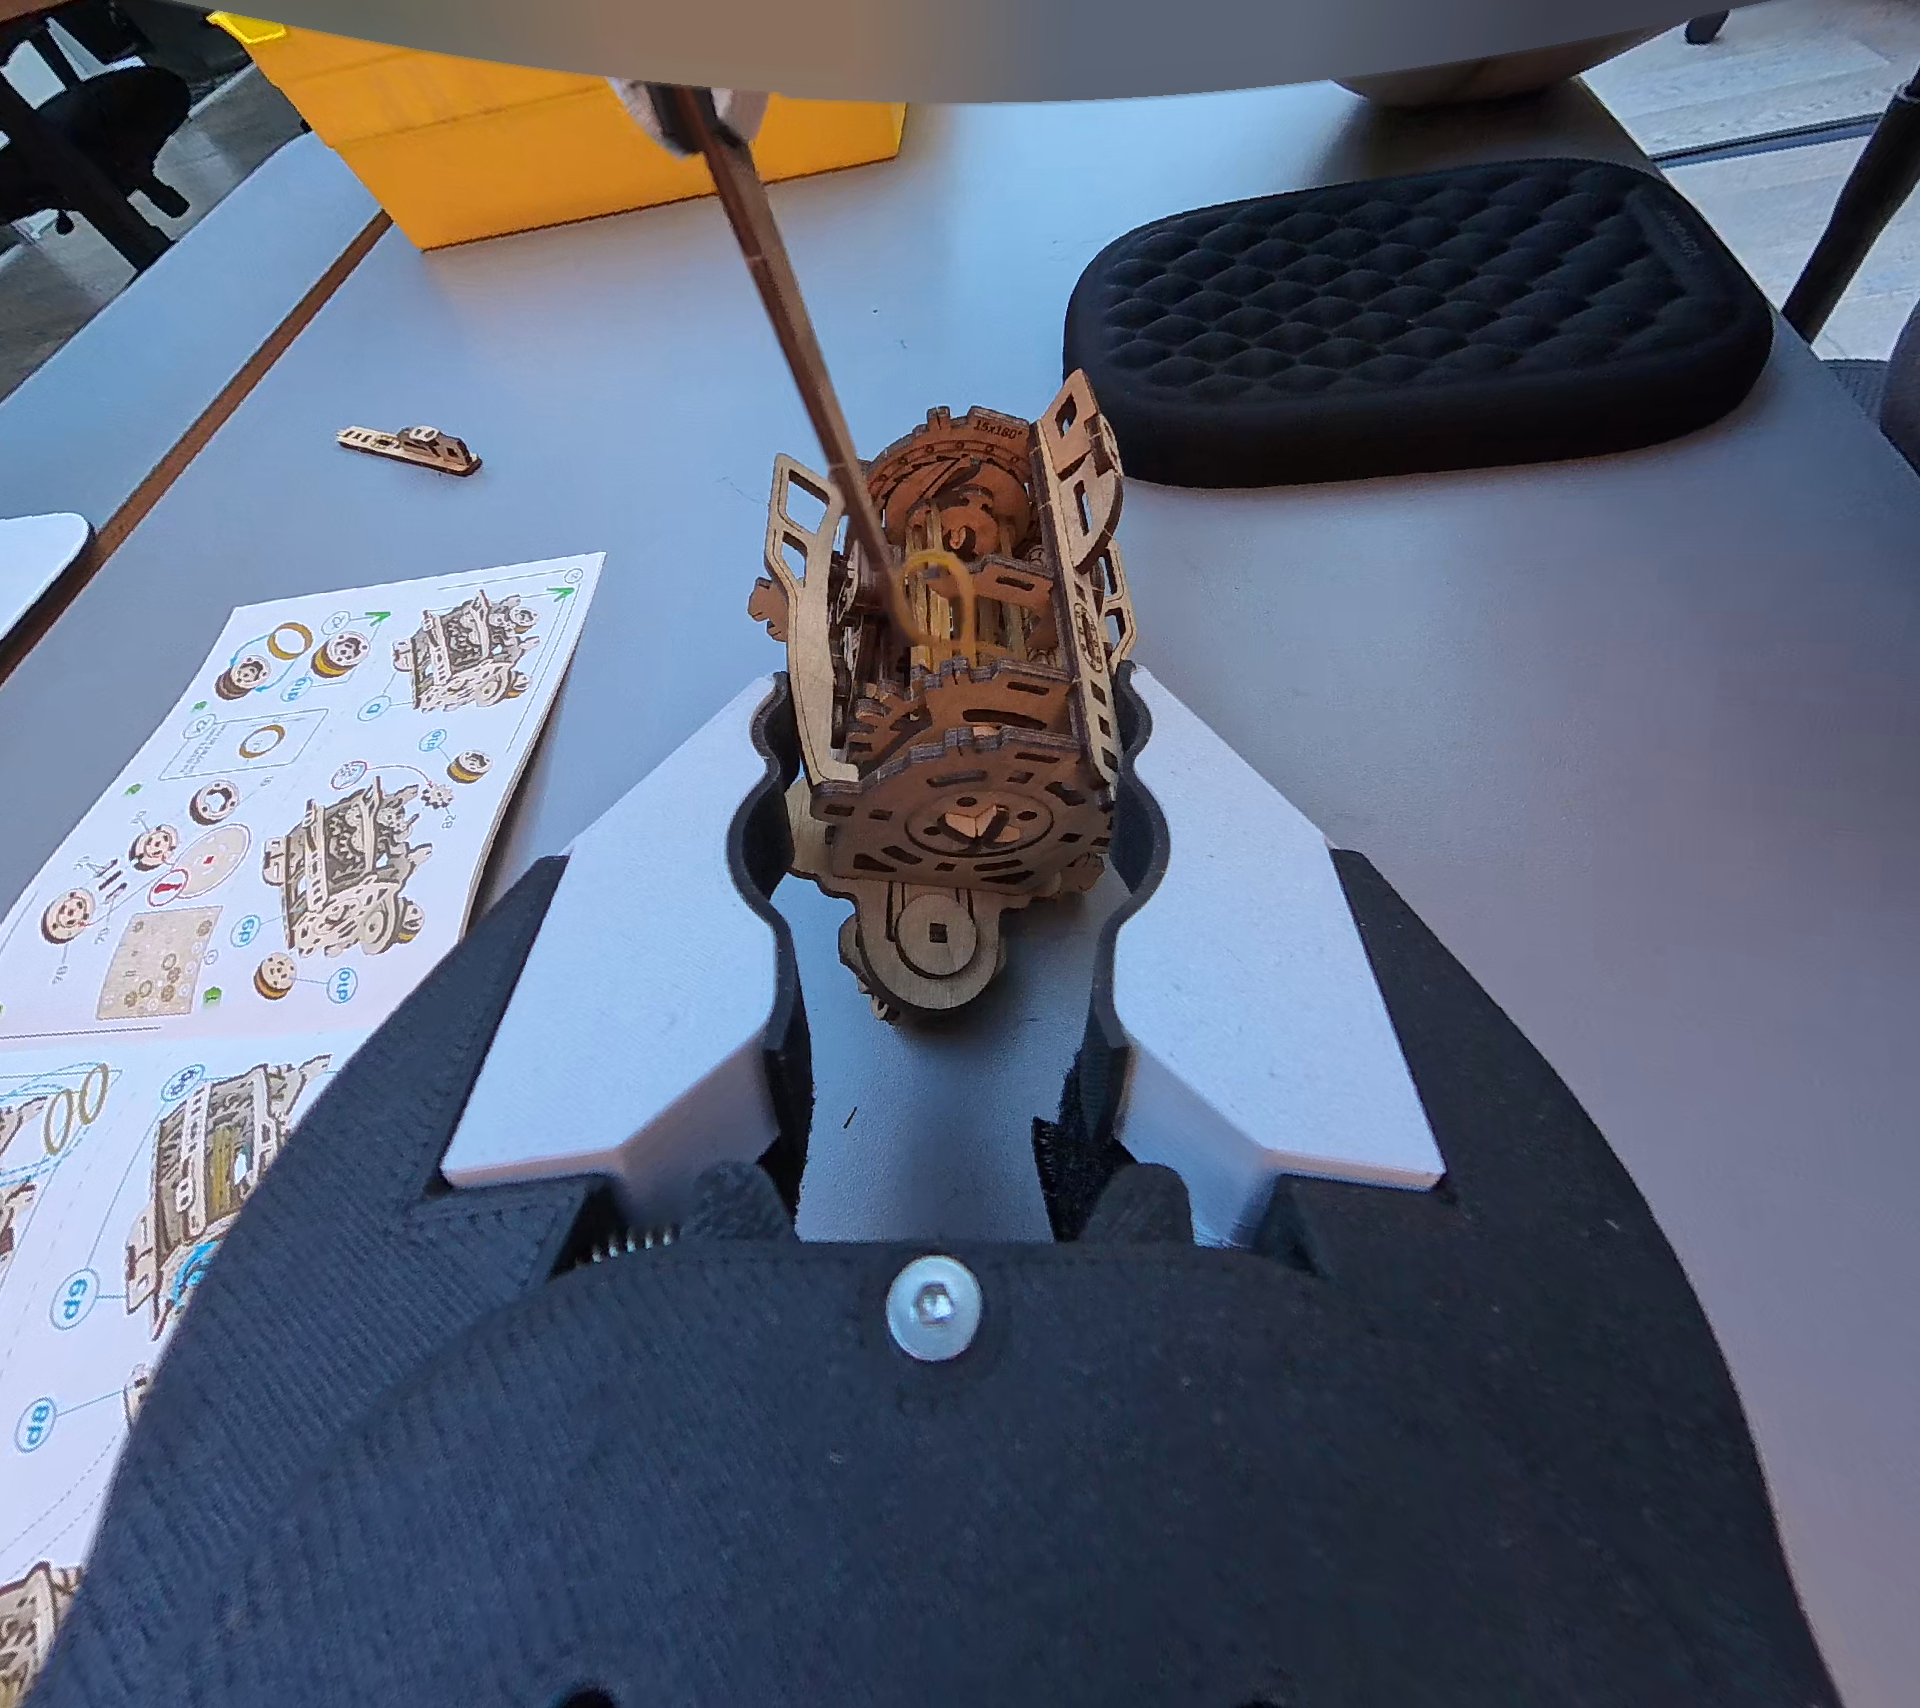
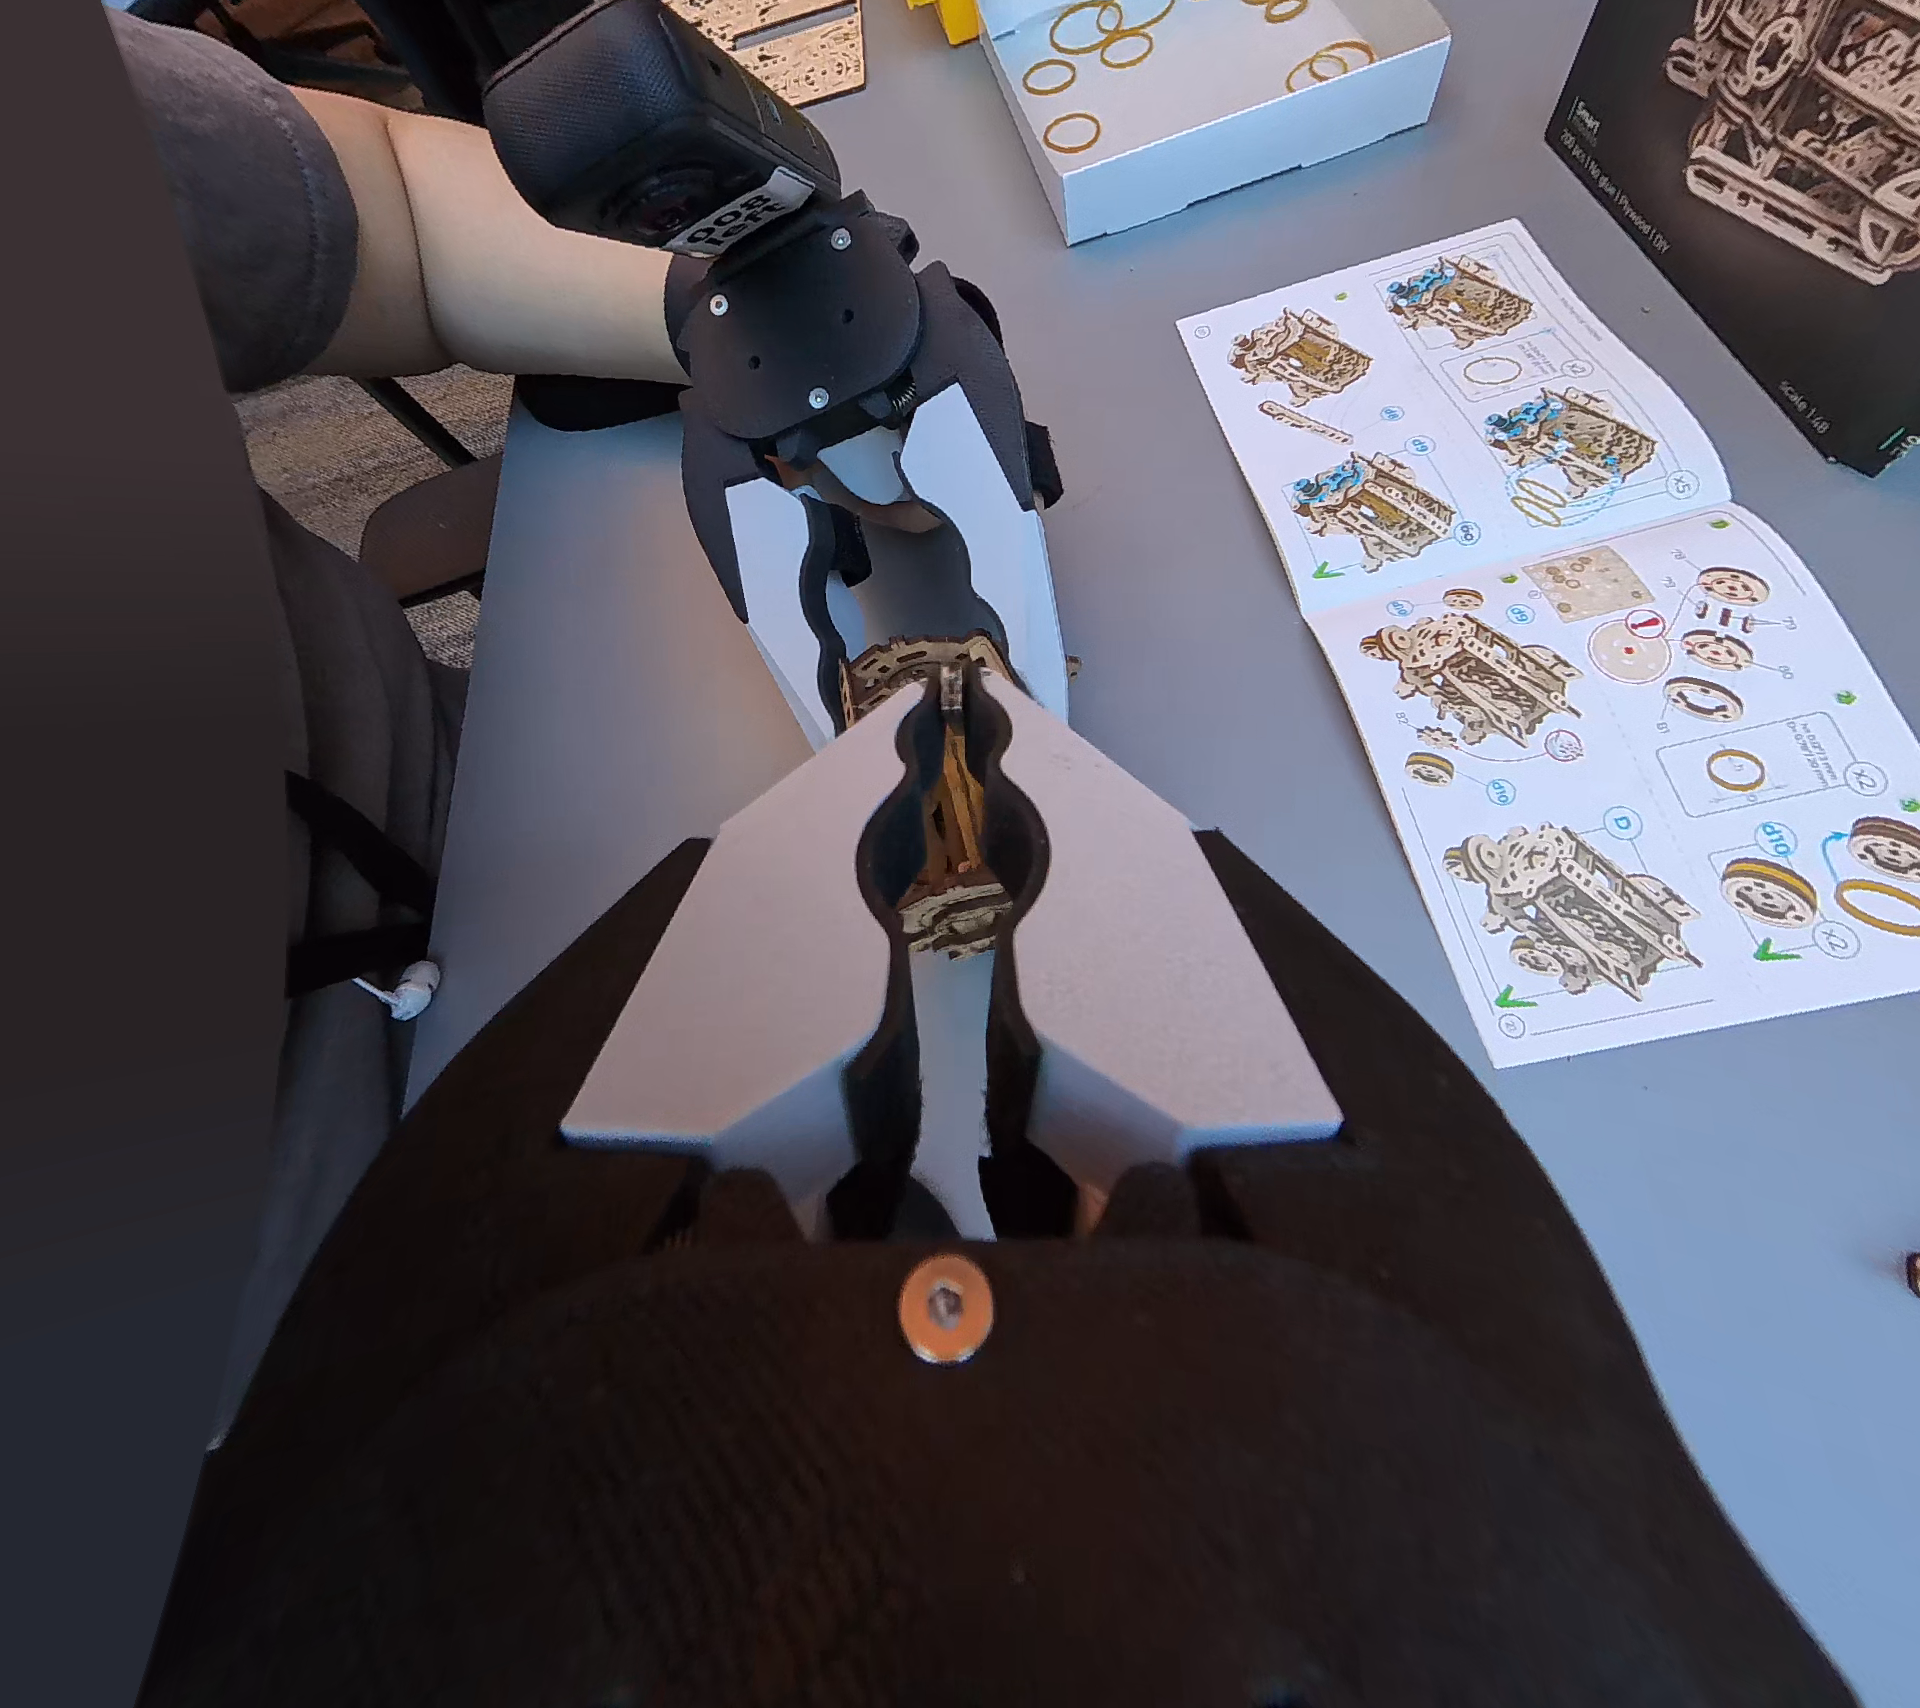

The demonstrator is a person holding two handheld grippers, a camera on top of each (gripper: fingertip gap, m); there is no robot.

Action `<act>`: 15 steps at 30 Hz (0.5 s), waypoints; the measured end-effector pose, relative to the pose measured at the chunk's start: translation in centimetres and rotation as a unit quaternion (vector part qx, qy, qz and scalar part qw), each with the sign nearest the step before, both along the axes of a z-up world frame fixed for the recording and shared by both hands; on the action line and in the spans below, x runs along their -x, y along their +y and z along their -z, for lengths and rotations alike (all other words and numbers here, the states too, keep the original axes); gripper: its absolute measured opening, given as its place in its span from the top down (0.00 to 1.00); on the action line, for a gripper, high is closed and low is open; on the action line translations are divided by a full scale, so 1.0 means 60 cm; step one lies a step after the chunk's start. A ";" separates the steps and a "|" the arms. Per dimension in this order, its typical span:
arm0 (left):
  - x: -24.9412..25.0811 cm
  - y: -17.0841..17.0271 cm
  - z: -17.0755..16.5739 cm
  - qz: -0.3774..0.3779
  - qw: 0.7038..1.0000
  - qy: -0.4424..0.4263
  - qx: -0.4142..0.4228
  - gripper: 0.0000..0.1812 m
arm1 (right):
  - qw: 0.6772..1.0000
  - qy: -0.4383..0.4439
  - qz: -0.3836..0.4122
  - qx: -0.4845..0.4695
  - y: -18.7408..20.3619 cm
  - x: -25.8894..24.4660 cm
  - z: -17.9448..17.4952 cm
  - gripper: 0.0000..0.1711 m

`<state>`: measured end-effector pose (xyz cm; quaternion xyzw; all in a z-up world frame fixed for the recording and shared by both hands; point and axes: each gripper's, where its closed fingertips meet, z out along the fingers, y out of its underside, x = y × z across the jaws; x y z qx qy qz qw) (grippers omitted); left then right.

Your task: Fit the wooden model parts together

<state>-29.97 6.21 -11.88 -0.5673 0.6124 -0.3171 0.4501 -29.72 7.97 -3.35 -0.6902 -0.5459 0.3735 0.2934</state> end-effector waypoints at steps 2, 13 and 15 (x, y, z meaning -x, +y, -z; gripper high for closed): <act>0.000 0.000 0.000 0.000 1.000 0.000 0.000 0.67 | 1.000 0.002 -0.010 0.026 -0.008 -0.002 -0.001 0.99; 0.001 0.000 0.000 0.001 1.000 0.001 -0.002 0.67 | 1.000 0.014 0.017 0.016 0.010 -0.018 -0.019 0.99; 0.001 0.000 0.000 0.001 1.000 0.001 0.000 0.67 | 0.999 0.030 0.016 0.015 0.007 -0.021 -0.035 0.99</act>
